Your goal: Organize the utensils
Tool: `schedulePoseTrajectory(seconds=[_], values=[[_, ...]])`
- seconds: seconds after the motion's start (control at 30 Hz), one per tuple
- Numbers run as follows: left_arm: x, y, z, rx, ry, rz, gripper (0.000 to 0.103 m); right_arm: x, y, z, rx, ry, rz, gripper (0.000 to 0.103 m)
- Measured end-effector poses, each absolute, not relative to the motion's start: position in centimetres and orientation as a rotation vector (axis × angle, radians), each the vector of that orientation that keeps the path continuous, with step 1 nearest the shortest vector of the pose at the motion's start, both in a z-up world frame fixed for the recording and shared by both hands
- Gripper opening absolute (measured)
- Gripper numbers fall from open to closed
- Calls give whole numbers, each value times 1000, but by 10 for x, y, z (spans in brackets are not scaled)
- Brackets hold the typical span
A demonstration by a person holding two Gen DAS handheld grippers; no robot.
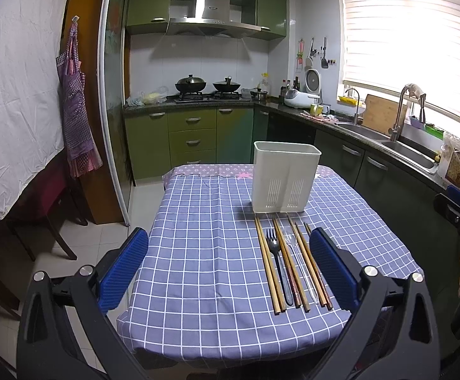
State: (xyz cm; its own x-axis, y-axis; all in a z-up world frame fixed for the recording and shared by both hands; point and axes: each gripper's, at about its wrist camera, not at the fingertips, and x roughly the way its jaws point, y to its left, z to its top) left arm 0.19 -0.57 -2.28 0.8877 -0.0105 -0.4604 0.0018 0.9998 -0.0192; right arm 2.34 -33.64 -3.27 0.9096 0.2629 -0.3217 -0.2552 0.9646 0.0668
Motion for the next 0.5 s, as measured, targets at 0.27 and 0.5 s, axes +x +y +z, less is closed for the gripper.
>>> schedulePoseTrajectory(seconds=[0.27,0.5], values=[[0,-7,-28,-18,487,-10,97,23,-335,-32,23,335,266,99],[0,-7,-28,-18,488,-8,97,25,-335,-32,21,341,268,99]])
